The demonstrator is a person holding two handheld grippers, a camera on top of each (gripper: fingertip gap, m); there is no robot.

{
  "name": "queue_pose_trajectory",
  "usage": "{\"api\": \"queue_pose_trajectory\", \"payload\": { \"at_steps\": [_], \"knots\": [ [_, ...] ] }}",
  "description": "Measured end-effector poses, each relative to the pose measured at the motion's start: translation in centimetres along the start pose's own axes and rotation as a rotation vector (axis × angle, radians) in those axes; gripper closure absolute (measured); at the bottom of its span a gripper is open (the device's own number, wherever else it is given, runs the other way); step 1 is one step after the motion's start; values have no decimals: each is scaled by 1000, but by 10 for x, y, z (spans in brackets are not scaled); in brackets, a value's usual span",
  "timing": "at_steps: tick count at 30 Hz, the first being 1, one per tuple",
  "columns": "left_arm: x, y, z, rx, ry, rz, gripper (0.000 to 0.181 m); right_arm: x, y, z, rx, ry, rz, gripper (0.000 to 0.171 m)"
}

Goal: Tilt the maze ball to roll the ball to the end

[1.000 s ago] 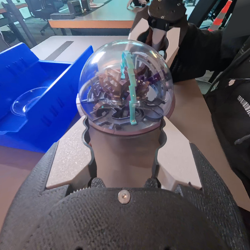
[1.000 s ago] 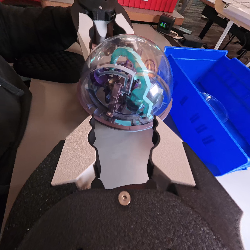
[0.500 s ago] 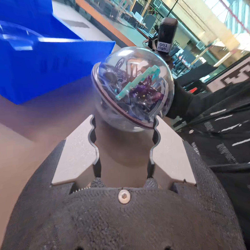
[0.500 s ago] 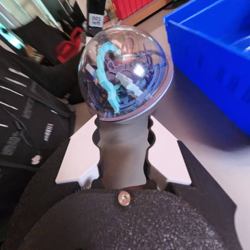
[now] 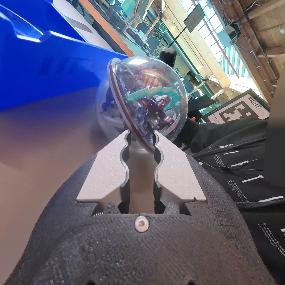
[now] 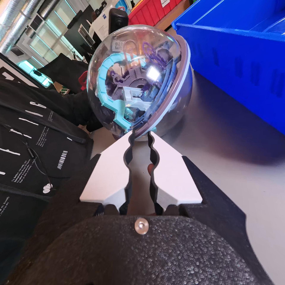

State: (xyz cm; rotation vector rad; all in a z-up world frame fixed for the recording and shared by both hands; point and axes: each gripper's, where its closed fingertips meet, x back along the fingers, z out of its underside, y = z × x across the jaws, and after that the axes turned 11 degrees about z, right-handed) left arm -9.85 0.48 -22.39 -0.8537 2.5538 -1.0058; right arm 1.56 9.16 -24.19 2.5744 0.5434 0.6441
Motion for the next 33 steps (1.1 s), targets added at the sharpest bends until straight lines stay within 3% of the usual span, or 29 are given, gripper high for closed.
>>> {"api": "queue_pose_trajectory", "payload": {
  "at_steps": [3,6,15,23,33],
  "knots": [
    [0,-4,-5,-36,-19,6,158,4,-1,-13,-5,-61,3,160],
    [-1,-11,-12,-91,-36,18,171,9,0,-29,8,-118,14,162],
    [-3,-38,-48,-302,-96,17,172,25,11,-70,148,-209,59,163],
    [-9,-82,-101,-552,-154,28,172,53,40,-139,341,-314,98,164],
    [-14,-121,-137,-710,-213,51,172,83,82,-201,524,-386,151,164]
  ]
}}
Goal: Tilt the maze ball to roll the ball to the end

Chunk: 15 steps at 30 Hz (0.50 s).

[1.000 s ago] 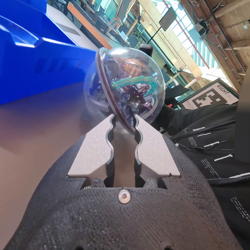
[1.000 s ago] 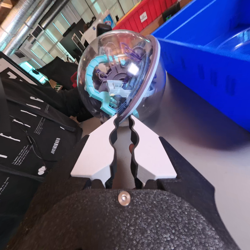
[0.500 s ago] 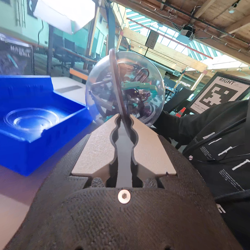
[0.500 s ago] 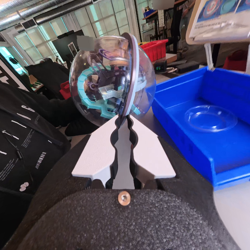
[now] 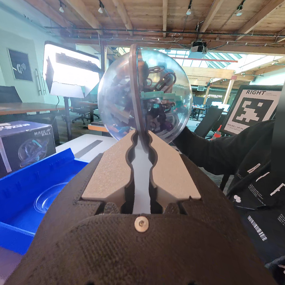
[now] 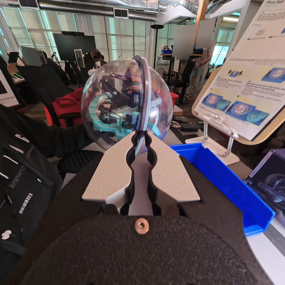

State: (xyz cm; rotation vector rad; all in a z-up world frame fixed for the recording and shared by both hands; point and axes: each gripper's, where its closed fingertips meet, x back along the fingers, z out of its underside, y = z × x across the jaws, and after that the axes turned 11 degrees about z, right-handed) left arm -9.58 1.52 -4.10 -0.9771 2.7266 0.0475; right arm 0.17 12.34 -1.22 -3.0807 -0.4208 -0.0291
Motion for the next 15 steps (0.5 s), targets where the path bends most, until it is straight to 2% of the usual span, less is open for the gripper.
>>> {"api": "queue_pose_trajectory", "payload": {
  "at_steps": [9,15],
  "knots": [
    [3,-13,-26,-165,-44,26,173,-1,22,-43,147,-100,0,165],
    [8,-20,-31,-199,-49,15,173,-4,27,-40,177,-92,4,165]
  ]
}}
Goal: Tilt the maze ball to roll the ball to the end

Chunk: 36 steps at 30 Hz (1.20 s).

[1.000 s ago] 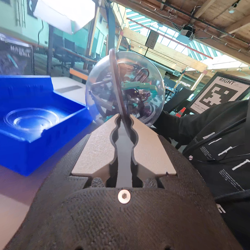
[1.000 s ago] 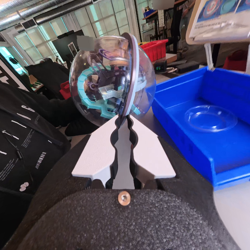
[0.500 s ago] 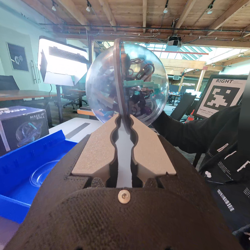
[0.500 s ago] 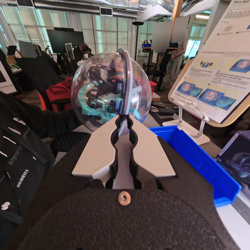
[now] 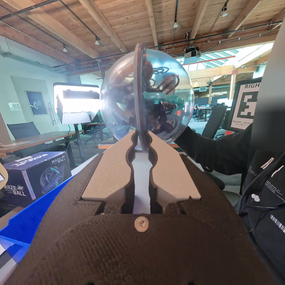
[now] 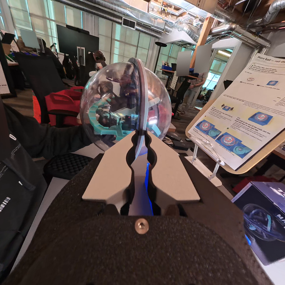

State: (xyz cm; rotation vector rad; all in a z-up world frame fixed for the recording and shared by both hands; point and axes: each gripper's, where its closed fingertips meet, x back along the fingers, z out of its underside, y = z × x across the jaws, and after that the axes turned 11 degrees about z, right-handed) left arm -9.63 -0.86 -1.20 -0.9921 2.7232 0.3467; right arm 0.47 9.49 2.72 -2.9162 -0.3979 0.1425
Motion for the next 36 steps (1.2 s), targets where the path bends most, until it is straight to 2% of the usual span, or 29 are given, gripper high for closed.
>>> {"api": "queue_pose_trajectory", "payload": {
  "at_steps": [5,8,16,19,23,29,36],
  "knots": [
    [-1,-9,-24,-102,28,29,173,2,11,-12,23,-112,-22,165],
    [-4,-9,-27,-158,79,24,172,6,16,-28,44,-182,-33,165],
    [11,14,-9,-35,-11,10,173,-10,15,-25,103,-112,11,165],
    [13,18,-18,-35,-66,8,172,-13,20,-34,141,-124,15,165],
    [10,14,-40,-121,-49,2,173,-10,20,-39,202,-164,36,165],
    [-7,15,-68,-171,16,-52,173,-5,-3,-44,51,-243,63,165],
    [-24,33,-91,-29,56,-123,172,-9,-35,-62,-183,-223,80,165]
  ]
}}
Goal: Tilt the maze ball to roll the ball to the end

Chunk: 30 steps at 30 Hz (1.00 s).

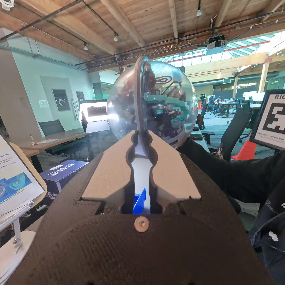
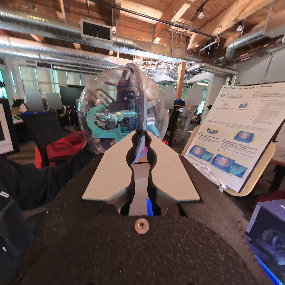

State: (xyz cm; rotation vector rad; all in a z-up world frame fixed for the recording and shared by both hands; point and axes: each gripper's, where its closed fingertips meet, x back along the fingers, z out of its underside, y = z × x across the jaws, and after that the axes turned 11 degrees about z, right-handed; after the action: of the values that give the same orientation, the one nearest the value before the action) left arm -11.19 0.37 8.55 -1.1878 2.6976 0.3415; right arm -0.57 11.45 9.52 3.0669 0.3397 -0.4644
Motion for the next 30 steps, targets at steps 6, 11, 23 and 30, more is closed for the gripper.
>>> {"api": "queue_pose_trajectory", "payload": {
  "at_steps": [6,11,23,30],
  "knots": [
    [-7,1,-17,-41,28,-17,173,-3,-7,-4,-31,-30,3,165],
    [-19,-5,-34,-98,84,-40,173,-7,-21,5,-138,-63,-8,165],
    [-26,-4,-14,-83,197,-90,173,-19,-28,97,-359,10,-29,170],
    [-16,1,-9,-36,139,-66,173,-8,-22,89,-306,-32,-47,170]
  ]
}}
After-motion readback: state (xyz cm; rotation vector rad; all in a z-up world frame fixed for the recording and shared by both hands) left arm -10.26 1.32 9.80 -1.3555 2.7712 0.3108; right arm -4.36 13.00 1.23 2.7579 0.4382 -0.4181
